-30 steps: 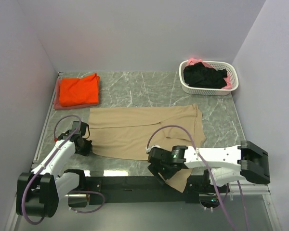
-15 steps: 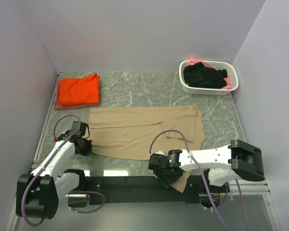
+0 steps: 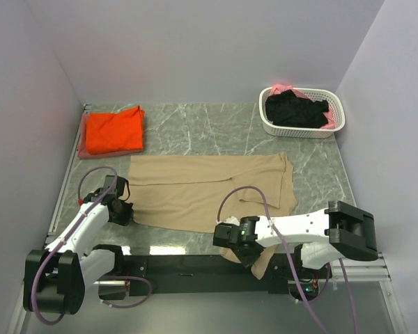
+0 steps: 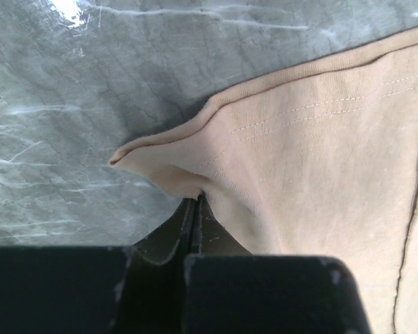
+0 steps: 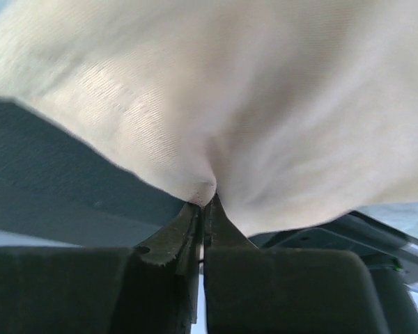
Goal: Fold and stack the t-shirts
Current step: Fold the tshirt
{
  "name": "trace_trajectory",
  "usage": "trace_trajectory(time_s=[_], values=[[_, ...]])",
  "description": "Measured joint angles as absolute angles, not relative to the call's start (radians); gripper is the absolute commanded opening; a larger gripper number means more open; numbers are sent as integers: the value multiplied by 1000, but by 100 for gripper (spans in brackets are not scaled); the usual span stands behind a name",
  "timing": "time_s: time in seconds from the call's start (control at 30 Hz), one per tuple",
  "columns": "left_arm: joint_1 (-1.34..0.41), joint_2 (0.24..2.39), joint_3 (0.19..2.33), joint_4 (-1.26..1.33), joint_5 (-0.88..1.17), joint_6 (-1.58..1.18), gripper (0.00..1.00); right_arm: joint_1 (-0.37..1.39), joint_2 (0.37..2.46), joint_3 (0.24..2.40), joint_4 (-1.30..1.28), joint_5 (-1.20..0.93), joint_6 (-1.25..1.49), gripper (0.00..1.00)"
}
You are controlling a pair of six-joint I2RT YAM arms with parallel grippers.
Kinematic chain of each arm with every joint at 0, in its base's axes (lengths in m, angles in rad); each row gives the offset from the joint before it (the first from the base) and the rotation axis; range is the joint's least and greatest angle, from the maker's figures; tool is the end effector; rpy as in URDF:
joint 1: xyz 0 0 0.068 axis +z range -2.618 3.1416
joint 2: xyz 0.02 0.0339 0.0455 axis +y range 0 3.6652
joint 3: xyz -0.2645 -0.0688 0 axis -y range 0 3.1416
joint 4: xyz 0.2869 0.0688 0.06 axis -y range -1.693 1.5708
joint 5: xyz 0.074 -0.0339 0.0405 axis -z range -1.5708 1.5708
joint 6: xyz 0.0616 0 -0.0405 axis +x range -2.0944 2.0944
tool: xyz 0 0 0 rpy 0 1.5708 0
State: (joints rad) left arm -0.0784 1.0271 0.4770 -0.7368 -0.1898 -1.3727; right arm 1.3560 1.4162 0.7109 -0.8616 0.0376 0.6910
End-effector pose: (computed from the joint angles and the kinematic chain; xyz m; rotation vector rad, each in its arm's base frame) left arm 0.1971 -0.0038 0.1119 -1.7209 2.2139 -0.0662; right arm 0.0528 0.2312 0.0990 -1.0142 2.9372 -0.0252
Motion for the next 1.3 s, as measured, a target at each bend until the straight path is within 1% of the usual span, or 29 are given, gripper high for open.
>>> trace_trajectory(time_s=[0.17,0.3,0.6,0.93,1.3], values=[[-78,1027,477,-738,-190,-1363,1,1302,1397,717,-910,144,695,0],[-78,1028,482,-744,-189,-1353,0,1219,1362,734,-945,210,690,0],[-78,1028,535,-745,-182,-1328,1,1060,1292,841,-990,307,634,0],[-78,1118,596,-733,-181,-1320,1,873,1293,950,-970,364,573,0],[-78,1252,710,-677,-196,-1320,0,737,1395,1090,-912,471,487,0]])
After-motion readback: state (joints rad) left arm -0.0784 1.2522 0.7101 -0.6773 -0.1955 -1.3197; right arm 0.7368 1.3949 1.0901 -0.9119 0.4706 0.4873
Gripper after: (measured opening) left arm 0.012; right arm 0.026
